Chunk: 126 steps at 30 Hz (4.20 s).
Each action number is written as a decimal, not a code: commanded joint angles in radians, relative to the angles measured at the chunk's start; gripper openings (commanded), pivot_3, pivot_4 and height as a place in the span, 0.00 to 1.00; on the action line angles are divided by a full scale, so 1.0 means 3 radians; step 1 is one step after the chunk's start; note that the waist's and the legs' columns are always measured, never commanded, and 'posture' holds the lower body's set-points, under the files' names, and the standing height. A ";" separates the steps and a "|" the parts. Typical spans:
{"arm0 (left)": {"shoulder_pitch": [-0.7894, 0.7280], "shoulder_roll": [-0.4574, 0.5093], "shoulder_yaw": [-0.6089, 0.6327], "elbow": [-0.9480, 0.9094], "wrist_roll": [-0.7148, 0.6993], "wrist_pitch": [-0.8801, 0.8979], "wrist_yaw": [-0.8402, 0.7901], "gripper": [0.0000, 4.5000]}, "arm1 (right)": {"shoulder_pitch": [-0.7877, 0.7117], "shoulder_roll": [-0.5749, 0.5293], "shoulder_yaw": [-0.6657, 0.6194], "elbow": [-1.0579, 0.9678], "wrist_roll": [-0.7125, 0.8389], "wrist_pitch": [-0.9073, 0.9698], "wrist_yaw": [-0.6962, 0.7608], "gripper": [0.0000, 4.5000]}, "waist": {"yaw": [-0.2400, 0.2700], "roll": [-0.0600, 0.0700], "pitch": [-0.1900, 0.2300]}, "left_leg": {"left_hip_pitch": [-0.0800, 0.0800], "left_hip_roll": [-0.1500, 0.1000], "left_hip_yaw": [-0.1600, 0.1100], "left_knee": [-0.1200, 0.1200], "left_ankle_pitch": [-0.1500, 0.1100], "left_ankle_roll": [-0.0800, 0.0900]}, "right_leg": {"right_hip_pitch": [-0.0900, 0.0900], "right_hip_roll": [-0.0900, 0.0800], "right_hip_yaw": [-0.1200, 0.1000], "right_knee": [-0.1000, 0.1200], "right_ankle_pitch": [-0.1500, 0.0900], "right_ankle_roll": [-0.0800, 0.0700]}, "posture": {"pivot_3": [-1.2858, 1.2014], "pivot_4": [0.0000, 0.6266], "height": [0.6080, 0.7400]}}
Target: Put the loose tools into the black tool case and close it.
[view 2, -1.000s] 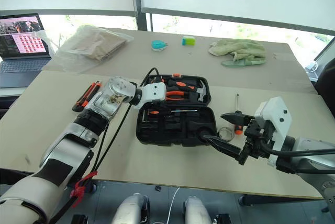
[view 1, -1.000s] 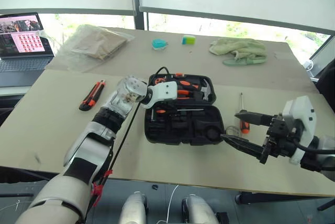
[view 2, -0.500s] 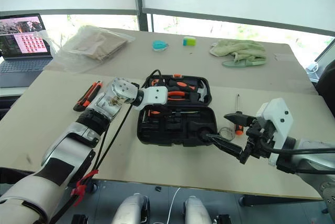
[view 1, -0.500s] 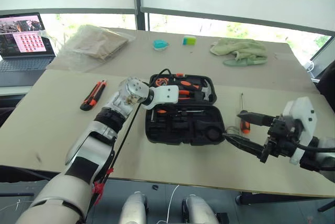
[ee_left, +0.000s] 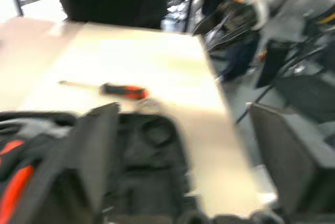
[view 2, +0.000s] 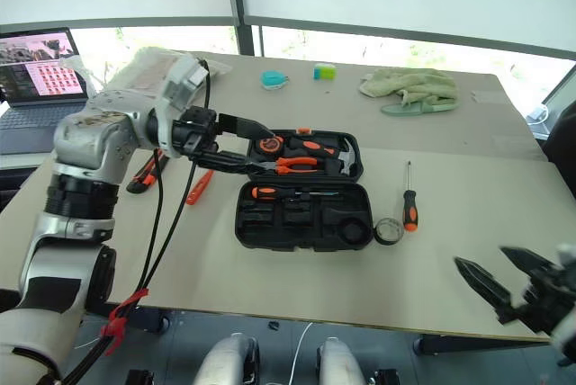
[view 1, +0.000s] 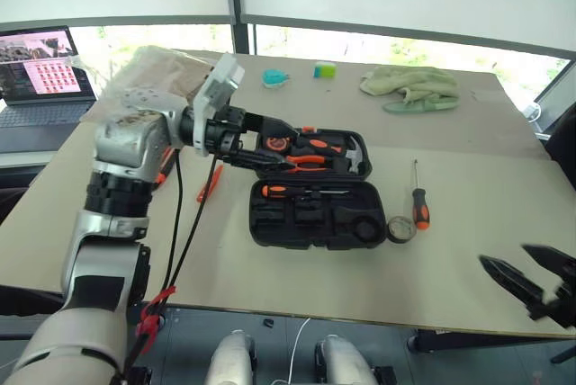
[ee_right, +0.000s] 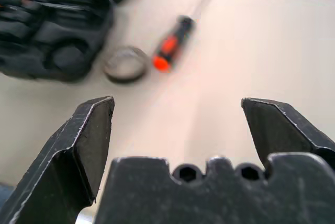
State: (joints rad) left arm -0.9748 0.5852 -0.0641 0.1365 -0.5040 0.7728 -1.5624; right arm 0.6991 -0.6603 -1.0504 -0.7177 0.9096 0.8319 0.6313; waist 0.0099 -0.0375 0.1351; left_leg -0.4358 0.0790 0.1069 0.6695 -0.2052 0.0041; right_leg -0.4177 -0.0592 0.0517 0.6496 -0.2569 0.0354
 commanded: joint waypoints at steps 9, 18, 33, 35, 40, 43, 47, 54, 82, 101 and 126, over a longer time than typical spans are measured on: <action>0.0119 0.0072 -0.0092 -0.0418 -0.0102 -0.0122 0.0213 0.98 | -0.1301 -0.0624 0.1127 0.0568 -0.0173 0.0189 -0.0461 1.00 | -0.0099 0.0000 0.0002 | 0.0045 -0.0001 -0.0001 -0.0004 0.0002 0.0002 | 0.0041 0.0001 0.0007 -0.0007 -0.0005 -0.0010 | 0.52 0.24 1.00; 0.0221 0.0126 -0.0159 -0.0563 -0.0056 -0.0238 0.0425 0.98 | -0.3092 -0.0317 0.2530 0.1689 -0.0785 0.0502 -0.1102 1.00 | -0.0069 0.0009 0.0009 | 0.0036 -0.0009 0.0000 -0.0009 0.0002 0.0002 | 0.0034 0.0000 0.0014 -0.0007 -0.0006 -0.0003 | 0.52 0.24 1.00; 0.0243 0.0169 -0.0204 -0.0520 -0.0043 -0.0340 0.0488 1.00 | -0.3565 0.0179 0.2895 0.2541 -0.1570 0.0350 -0.1361 0.53 | -0.0075 0.0010 0.0008 | 0.0013 -0.0012 0.0002 -0.0009 0.0001 0.0005 | 0.0011 0.0001 0.0018 -0.0002 -0.0007 0.0002 | 0.52 0.24 1.00; 0.0262 0.0179 -0.0204 -0.0532 -0.0044 -0.0353 0.0481 1.00 | -0.3506 0.0214 0.2839 0.2467 -0.1582 0.0377 -0.1363 0.37 | -0.0075 0.0010 0.0008 | 0.0014 -0.0012 0.0002 -0.0009 0.0001 0.0005 | 0.0011 0.0001 0.0018 -0.0002 -0.0007 0.0002 | 0.52 0.24 1.00; 0.0273 0.0174 -0.0222 -0.0534 -0.0041 -0.0390 0.0483 1.00 | -0.3358 0.0285 0.2628 0.2234 -0.1558 0.0367 -0.1384 0.22 | -0.0070 0.0010 0.0008 | 0.0013 -0.0011 0.0002 -0.0010 0.0001 0.0005 | 0.0010 0.0001 0.0018 -0.0002 -0.0007 0.0002 | 0.52 0.24 1.00; 0.0301 0.0197 -0.0229 -0.0547 -0.0046 -0.0372 0.0474 1.00 | -0.3331 0.0341 0.2340 0.2020 -0.1401 0.0447 -0.1400 0.22 | -0.0067 0.0010 0.0008 | 0.0012 -0.0012 0.0002 -0.0010 0.0001 0.0005 | 0.0008 0.0001 0.0018 -0.0002 -0.0007 0.0002 | 0.52 0.24 1.00; 0.0437 0.0401 -0.0233 -0.0510 0.0043 -0.0418 0.0402 1.00 | -0.3366 0.0008 0.2185 0.1589 -0.1173 0.0116 -0.0754 0.22 | -0.0087 0.0039 0.0020 | 0.0000 -0.0013 0.0004 -0.0009 0.0002 0.0004 | -0.0009 0.0001 0.0025 0.0002 -0.0006 0.0003 | 0.52 0.24 1.00; 0.0844 0.0915 -0.0073 -0.0835 -0.0113 -0.0318 0.0251 1.00 | -0.3659 -0.0731 0.3337 0.1257 -0.1325 -0.0770 0.1141 0.22 | -0.0122 0.0030 0.0023 | 0.0010 -0.0004 0.0006 -0.0023 0.0002 0.0004 | -0.0012 0.0016 0.0033 0.0001 -0.0008 0.0000 | 0.52 0.24 1.00; 0.1003 0.1025 0.0139 -0.1347 -0.0490 0.0001 0.0742 1.00 | -0.5081 -0.0014 0.4559 0.4000 -0.2992 -0.3046 0.2066 0.22 | -0.0071 0.0022 0.0029 | -0.0005 -0.0008 0.0011 -0.0003 0.0003 0.0002 | -0.0023 0.0011 0.0035 0.0021 -0.0008 -0.0001 | 0.52 0.24 1.00; 0.0880 0.0961 0.0036 -0.1134 -0.0386 -0.0129 0.0689 1.00 | -0.5037 0.0249 0.4261 0.3465 -0.2691 -0.2275 0.1926 1.00 | -0.0076 0.0023 0.0029 | -0.0004 -0.0008 0.0011 -0.0002 0.0003 0.0002 | -0.0025 0.0012 0.0035 0.0028 -0.0009 -0.0002 | 0.52 0.24 1.00; 0.0886 0.0922 -0.0057 -0.0996 -0.0264 -0.0246 0.0630 1.00 | -0.4620 0.0409 0.4415 0.3263 -0.2825 -0.1773 0.1617 0.02 | -0.0077 0.0023 0.0029 | -0.0004 -0.0009 0.0011 -0.0001 0.0003 0.0002 | -0.0025 0.0012 0.0034 0.0030 -0.0009 -0.0002 | 0.52 0.24 1.00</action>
State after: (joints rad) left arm -0.7001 0.8590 -0.0952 -0.1572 -0.5825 0.7197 -1.3665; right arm -0.6871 -0.5330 0.2554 0.2675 0.0819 0.2865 1.1112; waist -0.0133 -0.0307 0.1438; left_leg -0.4369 0.0764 0.1101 0.6691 -0.2043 0.0046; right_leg -0.4252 -0.0557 0.0620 0.6586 -0.2596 0.0347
